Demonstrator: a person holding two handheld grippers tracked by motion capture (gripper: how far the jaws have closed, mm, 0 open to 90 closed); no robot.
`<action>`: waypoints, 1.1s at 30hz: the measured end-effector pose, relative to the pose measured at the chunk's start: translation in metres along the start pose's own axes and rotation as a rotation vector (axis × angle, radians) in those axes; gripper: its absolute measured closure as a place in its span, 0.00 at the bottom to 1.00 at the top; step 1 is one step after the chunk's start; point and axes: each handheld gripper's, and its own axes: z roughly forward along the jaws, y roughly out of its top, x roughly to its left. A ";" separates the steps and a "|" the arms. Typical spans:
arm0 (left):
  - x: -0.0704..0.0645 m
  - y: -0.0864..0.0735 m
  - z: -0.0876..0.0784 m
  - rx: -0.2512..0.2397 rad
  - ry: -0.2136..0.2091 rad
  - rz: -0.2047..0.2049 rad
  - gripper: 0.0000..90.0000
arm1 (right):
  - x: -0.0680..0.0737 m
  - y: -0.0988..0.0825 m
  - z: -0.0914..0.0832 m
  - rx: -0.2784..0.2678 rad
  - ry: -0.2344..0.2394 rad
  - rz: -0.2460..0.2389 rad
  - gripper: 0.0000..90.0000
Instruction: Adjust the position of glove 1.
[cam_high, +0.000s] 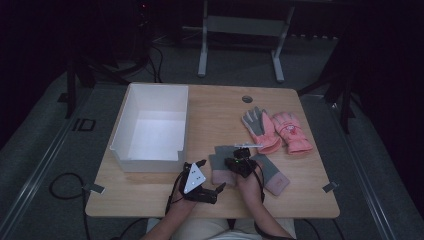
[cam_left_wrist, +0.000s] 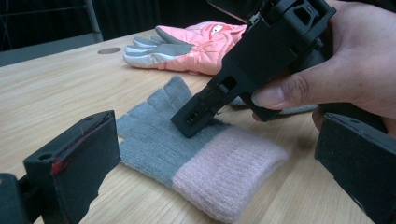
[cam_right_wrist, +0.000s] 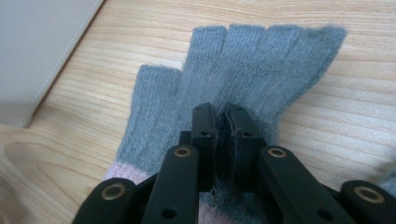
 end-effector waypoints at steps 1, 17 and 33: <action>0.000 0.000 0.000 0.001 0.001 -0.002 0.00 | 0.000 -0.001 0.000 -0.003 0.001 0.001 0.89; 0.001 0.000 0.000 -0.002 -0.001 -0.007 0.00 | -0.043 0.026 -0.049 -0.091 0.108 -0.220 0.73; 0.000 0.000 0.000 -0.002 0.004 0.000 0.00 | -0.117 -0.004 -0.085 0.028 0.121 -0.455 0.71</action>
